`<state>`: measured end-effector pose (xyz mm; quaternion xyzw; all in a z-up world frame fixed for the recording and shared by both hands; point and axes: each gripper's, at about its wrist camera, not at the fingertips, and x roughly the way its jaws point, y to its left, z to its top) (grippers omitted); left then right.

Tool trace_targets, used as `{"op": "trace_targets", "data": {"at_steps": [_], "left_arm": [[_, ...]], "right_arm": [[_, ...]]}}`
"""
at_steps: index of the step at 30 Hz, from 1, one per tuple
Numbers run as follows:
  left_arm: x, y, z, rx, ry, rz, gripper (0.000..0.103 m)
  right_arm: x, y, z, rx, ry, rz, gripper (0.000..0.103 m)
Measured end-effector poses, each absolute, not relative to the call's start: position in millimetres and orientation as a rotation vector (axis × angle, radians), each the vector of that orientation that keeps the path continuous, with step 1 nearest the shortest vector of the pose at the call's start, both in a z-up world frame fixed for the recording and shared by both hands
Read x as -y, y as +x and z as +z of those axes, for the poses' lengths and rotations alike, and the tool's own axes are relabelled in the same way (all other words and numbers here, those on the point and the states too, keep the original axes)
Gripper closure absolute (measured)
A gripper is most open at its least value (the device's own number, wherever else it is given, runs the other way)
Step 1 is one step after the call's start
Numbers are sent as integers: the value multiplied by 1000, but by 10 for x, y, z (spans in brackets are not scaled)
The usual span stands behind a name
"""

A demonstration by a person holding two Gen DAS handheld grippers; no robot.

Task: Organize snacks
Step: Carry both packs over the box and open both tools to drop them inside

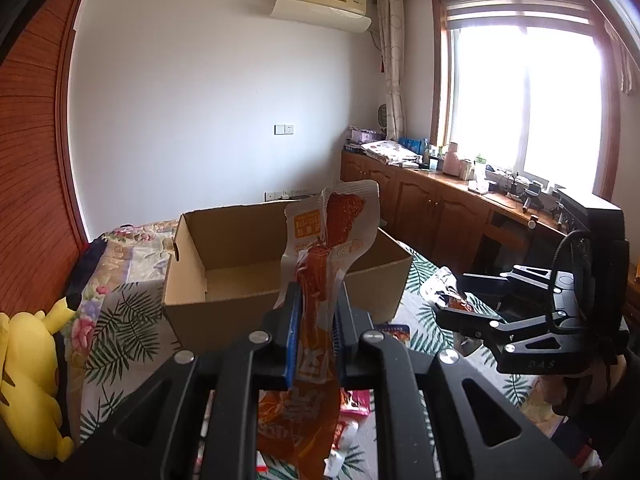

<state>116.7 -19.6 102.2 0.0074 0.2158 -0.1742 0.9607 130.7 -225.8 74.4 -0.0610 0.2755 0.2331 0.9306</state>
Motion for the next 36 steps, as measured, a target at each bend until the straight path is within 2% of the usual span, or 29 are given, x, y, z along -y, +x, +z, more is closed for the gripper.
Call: {"op": "trace_targets", "data": {"at_steps": [17,36], "left_arm": [[179,2154,1212,-431,39,-334,92],[246,2896,804,-526,16,-315,91]], "right_arm": [[2035,2126,964,-511,-112,520,41],[1837,2798,599,-577,-93,501,41]]}}
